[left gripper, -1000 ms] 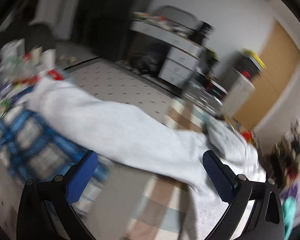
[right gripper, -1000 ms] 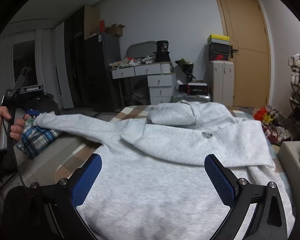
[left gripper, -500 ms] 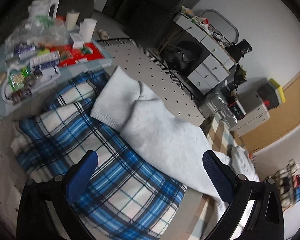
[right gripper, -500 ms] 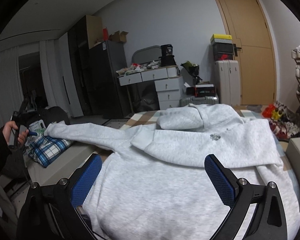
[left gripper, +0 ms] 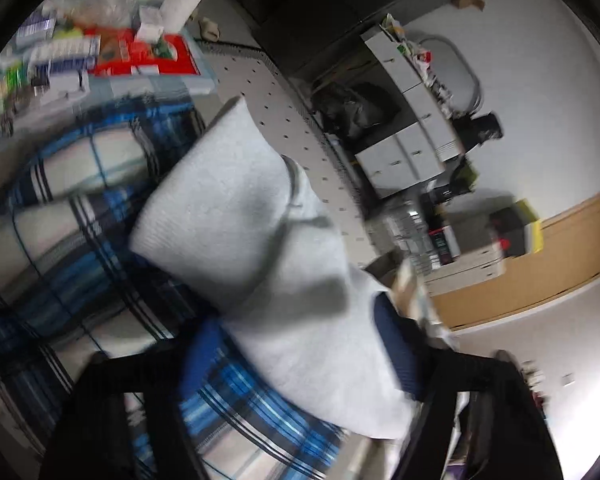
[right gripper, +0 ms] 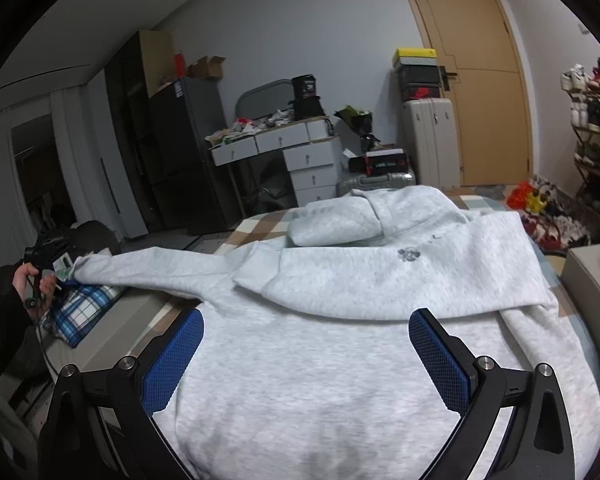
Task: Fold large clothes
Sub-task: 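Open the right gripper and move the left gripper to the other cuff, then grasp the other sleeve cuff with the left gripper and lift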
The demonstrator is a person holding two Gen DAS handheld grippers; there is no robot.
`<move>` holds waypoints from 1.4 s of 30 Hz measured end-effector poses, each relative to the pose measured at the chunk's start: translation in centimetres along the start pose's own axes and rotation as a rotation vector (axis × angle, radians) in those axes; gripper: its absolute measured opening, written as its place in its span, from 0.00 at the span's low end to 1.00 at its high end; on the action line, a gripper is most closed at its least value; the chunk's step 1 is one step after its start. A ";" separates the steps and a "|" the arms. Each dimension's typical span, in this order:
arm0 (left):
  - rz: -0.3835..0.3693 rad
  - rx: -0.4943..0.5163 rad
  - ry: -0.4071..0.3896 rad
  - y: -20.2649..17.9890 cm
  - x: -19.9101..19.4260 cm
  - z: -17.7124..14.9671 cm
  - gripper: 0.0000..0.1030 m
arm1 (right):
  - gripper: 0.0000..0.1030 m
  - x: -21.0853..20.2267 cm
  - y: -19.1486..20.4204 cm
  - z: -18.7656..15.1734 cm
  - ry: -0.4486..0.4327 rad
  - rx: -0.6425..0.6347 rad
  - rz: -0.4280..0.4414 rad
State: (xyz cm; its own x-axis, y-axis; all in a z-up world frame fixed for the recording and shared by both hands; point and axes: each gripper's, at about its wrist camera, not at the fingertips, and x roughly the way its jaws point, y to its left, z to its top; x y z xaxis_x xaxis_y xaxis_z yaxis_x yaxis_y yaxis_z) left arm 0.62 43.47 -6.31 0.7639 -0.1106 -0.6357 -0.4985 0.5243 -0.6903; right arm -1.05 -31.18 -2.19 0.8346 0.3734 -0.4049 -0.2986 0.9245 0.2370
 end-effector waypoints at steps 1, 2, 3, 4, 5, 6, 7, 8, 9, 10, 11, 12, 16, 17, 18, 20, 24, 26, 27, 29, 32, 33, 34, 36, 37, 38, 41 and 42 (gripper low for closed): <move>0.039 0.050 0.000 -0.4 0.2 0.2 0.26 | 1.00 0.2 -0.2 0.0 0.007 0.008 -0.006; 0.067 0.094 -0.001 -1.0 0.3 0.2 0.22 | 1.00 0.3 -0.3 0.0 0.013 0.015 -0.009; 0.075 0.107 -0.004 -1.2 0.3 0.4 0.20 | 1.00 0.4 -0.3 0.0 0.016 0.018 -0.011; 0.070 0.113 -0.010 -0.9 0.0 0.4 0.16 | 1.00 0.4 -0.4 -0.1 0.019 0.021 -0.015; 0.065 0.125 -0.025 -1.2 -0.4 0.3 0.14 | 1.00 0.4 -0.4 -0.1 0.020 0.022 -0.019; 0.059 0.140 -0.052 -1.6 -1.0 0.2 0.12 | 1.00 0.4 -0.4 -0.1 0.019 0.021 -0.021; 0.045 0.157 -0.080 -1.8 -1.5 0.0 0.12 | 1.00 0.4 -0.4 -0.1 0.018 0.020 -0.024; 0.023 0.187 -0.119 -2.5 -2.3 -0.3 0.12 | 1.00 0.3 -0.4 -0.1 0.018 0.019 -0.024; -0.009 0.214 -0.161 -2.9 -3.1 -0.6 0.12 | 1.00 0.4 -0.3 -0.2 0.019 0.019 -0.025; -0.038 0.227 -0.190 -2.9 -3.4 -0.8 0.12 | 1.00 0.4 -0.3 -0.2 0.021 0.019 -0.026; -0.063 0.233 -0.211 -2.7 -3.7 -1.0 0.12 | 1.00 0.4 -0.3 -0.2 0.023 0.018 -0.026; -0.082 0.223 -0.223 -2.6 -3.7 -1.2 0.12 | 1.00 0.4 -0.2 -0.2 0.024 0.017 -0.023; -0.094 0.081 -0.185 -0.2 -1.8 -0.5 0.32 | 1.00 0.3 0.0 -0.3 0.020 0.009 -0.020; -0.108 0.032 -0.165 0.6 -1.3 -0.2 0.38 | 1.00 0.3 0.0 -0.3 0.020 0.008 -0.020; -0.119 -0.014 -0.150 1.2 -0.8 0.0 0.48 | 1.00 0.2 0.1 -0.3 0.020 0.007 -0.020; -0.109 -0.073 -0.137 1.3 -0.2 0.2 0.60 | 1.00 0.2 0.1 -0.3 0.023 0.007 -0.015; -0.103 -0.055 -0.126 -0.6 0.3 -0.2 0.70 | 1.00 0.1 0.1 -0.2 0.020 0.009 -0.008; -0.064 0.007 -0.134 -1.7 0.4 -0.6 0.70 | 1.00 0.0 0.2 -0.3 0.019 0.001 -0.007; -0.048 0.029 -0.145 -2.1 0.3 -0.6 0.67 | 1.00 0.1 0.3 -0.2 0.020 -0.002 -0.011; -0.045 0.054 -0.171 -2.4 0.0 -0.5 0.35 | 1.00 0.0 0.4 -0.2 0.019 -0.008 -0.015; -0.007 0.089 -0.167 -2.8 -0.1 -0.1 0.11 | 1.00 -0.1 0.4 -0.1 0.011 -0.010 -0.013; 0.000 0.095 -0.177 -3.0 -0.3 0.0 0.10 | 1.00 -0.2 0.4 -0.1 0.010 -0.010 -0.011; -0.010 0.100 -0.191 -3.6 -0.7 0.1 0.10 | 1.00 -0.2 0.4 -0.1 0.011 -0.009 -0.011; -0.057 0.103 -0.223 -5.5 -2.1 0.2 0.09 | 1.00 -0.2 0.4 0.0 0.012 -0.008 -0.014; -0.081 0.115 -0.234 -6.4 -2.5 0.1 0.09 | 1.00 -0.2 0.3 0.0 0.013 -0.006 -0.019; -0.112 0.138 -0.252 -8.2 -3.4 -0.1 0.09 | 1.00 -0.3 0.3 0.0 0.014 -0.004 -0.024; -0.176 0.231 -0.292 -14.2 -5.4 -1.5 0.09 | 1.00 -0.6 -0.1 0.2 0.005 0.011 -0.051; -0.204 0.288 -0.304 -17.6 -6.2 -2.6 0.09 | 1.00 -0.8 -0.3 0.2 0.001 0.018 -0.060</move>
State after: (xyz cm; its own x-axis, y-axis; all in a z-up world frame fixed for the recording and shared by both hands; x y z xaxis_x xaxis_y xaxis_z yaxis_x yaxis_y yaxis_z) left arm 3.61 32.77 8.91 0.9415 -0.0057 -0.3370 -0.2244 0.7354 -0.6394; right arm -1.49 -31.75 -1.74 0.8504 0.3178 -0.4193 -0.2398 0.9435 0.2288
